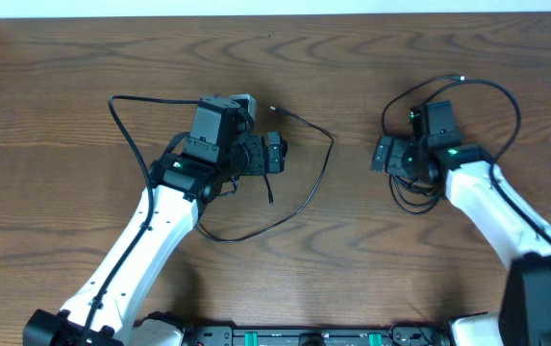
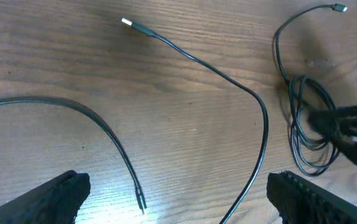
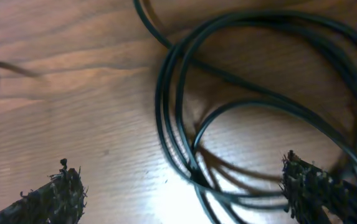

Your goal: Untangle cables

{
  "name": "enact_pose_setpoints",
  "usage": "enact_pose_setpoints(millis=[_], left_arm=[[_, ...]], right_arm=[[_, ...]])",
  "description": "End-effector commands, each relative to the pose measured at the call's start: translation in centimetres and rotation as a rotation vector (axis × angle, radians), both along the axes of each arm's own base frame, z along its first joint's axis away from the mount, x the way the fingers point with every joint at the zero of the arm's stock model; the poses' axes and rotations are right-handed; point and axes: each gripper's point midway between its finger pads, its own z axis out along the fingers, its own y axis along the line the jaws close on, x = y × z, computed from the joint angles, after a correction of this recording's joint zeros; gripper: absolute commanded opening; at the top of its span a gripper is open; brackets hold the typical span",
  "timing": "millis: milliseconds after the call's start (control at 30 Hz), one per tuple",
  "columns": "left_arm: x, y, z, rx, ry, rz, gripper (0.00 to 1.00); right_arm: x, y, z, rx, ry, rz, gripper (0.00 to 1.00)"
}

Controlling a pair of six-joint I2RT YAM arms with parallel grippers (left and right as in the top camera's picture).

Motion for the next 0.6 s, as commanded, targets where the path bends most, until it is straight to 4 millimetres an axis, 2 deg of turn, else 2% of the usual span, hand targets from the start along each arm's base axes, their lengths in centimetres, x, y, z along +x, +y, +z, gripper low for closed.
enact_pose_setpoints(millis=[0, 133, 300, 400, 433, 500, 567], left_arm=[[0.1, -0.1, 0.2, 0.0, -0.008, -0.005, 0.98], [0.1, -0.1, 0.2, 0.001, -0.008, -0.005, 0.98], [0.1, -0.1, 0.2, 0.0, -0.008, -0.005, 0.98], [0.1, -0.1, 0.2, 0.001, -0.008, -0.005, 0.98], [0.1, -0.1, 0.2, 0.0, -0.008, -0.005, 0.98], [0.1, -0.1, 0.2, 0.001, -0.008, -0.005, 0.98], [0.1, -0.1, 0.2, 0.001, -0.008, -0.005, 0.98]], right_arm=[[0.3, 0.3, -1.5, -0.024, 0.022, 0.033, 0.97], [0.6, 0.4, -3.7, -0.026, 0.055, 0.035, 0.86], [0.2, 1.9, -5.9, 0.045, 0.109, 0.068, 0.68], [0.2, 2.3, -6.3, 0.068, 0.116, 0.077, 0.45], [0.4, 2.3, -6.4, 0.064, 0.109, 0.079, 0.22], [0.7, 2.4, -6.2, 0.063, 0.092, 0.091, 0.01], [2.0, 2.6, -4.5, 0.054, 0.031, 0.14, 0.01]])
